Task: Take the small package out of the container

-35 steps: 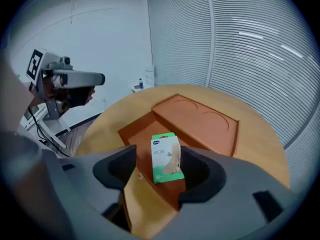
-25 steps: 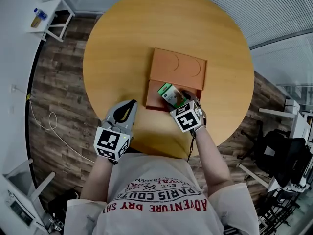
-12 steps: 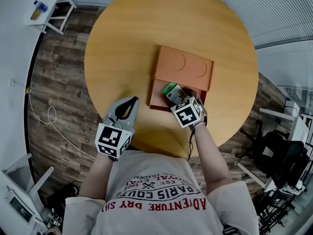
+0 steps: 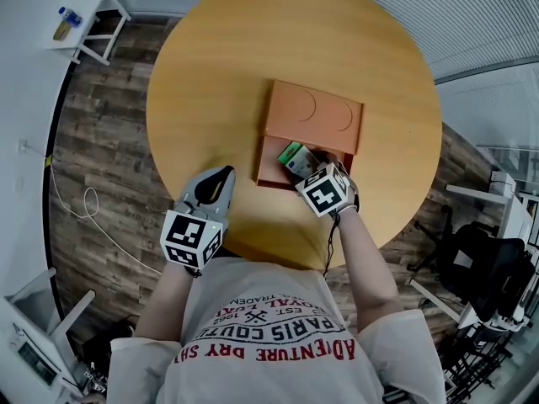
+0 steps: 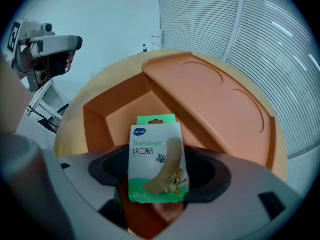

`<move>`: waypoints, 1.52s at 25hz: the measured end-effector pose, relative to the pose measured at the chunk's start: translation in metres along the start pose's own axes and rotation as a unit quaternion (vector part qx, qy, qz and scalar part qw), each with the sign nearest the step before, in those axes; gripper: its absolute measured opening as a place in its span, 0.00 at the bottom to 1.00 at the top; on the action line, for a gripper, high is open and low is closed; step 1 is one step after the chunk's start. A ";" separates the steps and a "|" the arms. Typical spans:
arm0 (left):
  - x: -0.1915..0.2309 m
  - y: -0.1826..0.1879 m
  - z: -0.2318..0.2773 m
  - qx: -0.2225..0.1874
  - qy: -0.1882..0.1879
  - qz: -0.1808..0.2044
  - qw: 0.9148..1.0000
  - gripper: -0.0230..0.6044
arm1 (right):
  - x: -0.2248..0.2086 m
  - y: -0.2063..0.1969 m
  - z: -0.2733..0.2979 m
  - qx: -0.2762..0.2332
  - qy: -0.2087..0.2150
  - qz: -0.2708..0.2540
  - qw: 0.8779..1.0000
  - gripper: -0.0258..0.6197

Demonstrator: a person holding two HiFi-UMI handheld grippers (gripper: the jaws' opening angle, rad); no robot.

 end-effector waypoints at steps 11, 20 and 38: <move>-0.008 -0.008 -0.013 0.000 -0.004 -0.004 1.000 0.05 | 0.009 0.003 -0.035 -0.007 0.010 -0.033 0.999 0.59; -0.027 0.002 -0.025 -0.011 -0.004 0.022 1.000 0.05 | 0.020 -0.001 -0.074 -0.066 0.014 -0.007 0.998 0.59; -0.073 0.069 -0.049 -0.076 -0.013 0.120 0.990 0.05 | 0.020 -0.013 -0.217 -0.339 -0.064 0.120 0.931 0.59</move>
Point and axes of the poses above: the fingertips, and each gripper's own axes: z forward along the fingers, x to its left, y out of its top, the point moved 3 cm from there along -z, backward along the fingers, and after that the axes turned 15 degrees about x, right-handed, at the moved point
